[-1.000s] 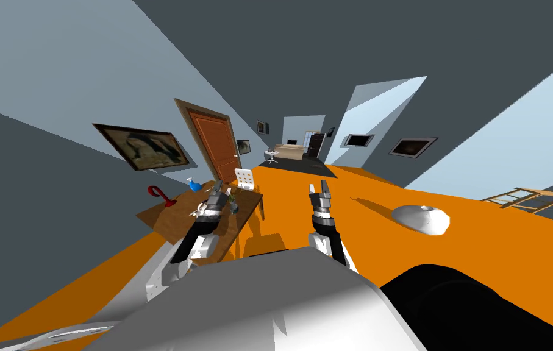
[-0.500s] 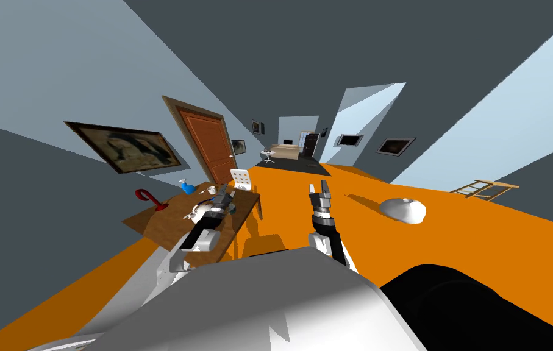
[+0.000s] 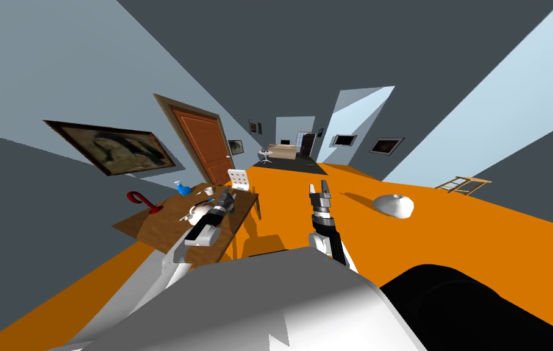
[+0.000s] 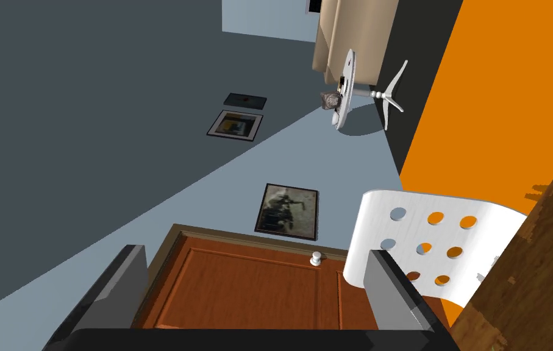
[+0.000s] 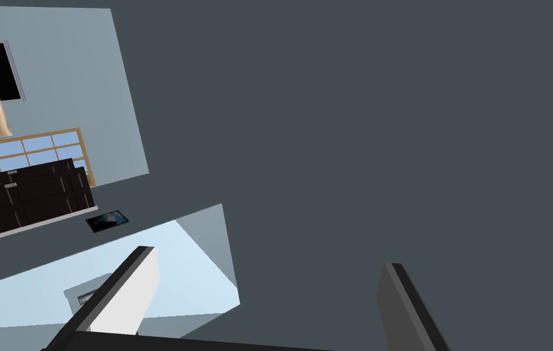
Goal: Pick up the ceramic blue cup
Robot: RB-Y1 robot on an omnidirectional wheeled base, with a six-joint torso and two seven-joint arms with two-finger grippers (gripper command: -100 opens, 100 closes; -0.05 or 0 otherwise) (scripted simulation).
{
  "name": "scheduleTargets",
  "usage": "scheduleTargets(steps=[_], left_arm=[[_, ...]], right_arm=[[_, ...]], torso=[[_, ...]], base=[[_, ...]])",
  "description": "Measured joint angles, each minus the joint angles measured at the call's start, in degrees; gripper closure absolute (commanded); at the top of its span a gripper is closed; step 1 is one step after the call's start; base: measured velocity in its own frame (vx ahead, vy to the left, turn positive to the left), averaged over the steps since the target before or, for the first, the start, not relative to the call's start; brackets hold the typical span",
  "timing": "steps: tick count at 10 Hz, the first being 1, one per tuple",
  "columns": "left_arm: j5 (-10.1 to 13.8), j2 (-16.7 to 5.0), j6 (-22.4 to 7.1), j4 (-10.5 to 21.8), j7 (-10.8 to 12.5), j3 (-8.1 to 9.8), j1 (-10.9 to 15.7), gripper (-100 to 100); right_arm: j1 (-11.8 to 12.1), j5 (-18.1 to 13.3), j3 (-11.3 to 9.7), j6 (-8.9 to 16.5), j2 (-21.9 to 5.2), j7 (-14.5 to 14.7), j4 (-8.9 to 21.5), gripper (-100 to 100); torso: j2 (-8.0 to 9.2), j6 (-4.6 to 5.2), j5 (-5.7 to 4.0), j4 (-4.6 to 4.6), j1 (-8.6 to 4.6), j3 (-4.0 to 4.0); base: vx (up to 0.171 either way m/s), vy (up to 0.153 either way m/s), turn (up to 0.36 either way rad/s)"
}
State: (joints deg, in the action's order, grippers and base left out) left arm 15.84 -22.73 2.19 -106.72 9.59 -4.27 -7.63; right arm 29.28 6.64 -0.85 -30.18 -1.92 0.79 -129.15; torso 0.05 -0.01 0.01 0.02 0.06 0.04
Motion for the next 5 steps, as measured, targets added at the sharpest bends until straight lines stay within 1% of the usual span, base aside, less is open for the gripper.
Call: scheduleTargets(steps=[3,4,5], left_arm=[[1.98,-1.18,-2.65,3.65,0.67,-0.79,1.82,-100],[3.02,-1.94,-3.55,5.68,1.01,-1.20,3.01,-100],[4.47,-2.91,-5.22,7.65,1.54,-1.58,4.60,-100]], right_arm=[[0.01,0.00,0.00,0.00,0.00,0.00,0.00,0],[0.00,0.00,0.00,0.00,0.00,0.00,0.00,0],[0.00,0.00,0.00,0.00,0.00,0.00,0.00,0]], torso=[[-0.02,-0.03,0.00,0.00,0.00,-0.01],[-0.03,-0.01,0.00,-0.01,0.02,-0.02],[-0.02,-0.01,0.00,0.00,0.03,-0.01]], base=[[-0.018,0.006,-0.052],[-0.025,0.011,-0.102],[-0.015,0.013,-0.039]])
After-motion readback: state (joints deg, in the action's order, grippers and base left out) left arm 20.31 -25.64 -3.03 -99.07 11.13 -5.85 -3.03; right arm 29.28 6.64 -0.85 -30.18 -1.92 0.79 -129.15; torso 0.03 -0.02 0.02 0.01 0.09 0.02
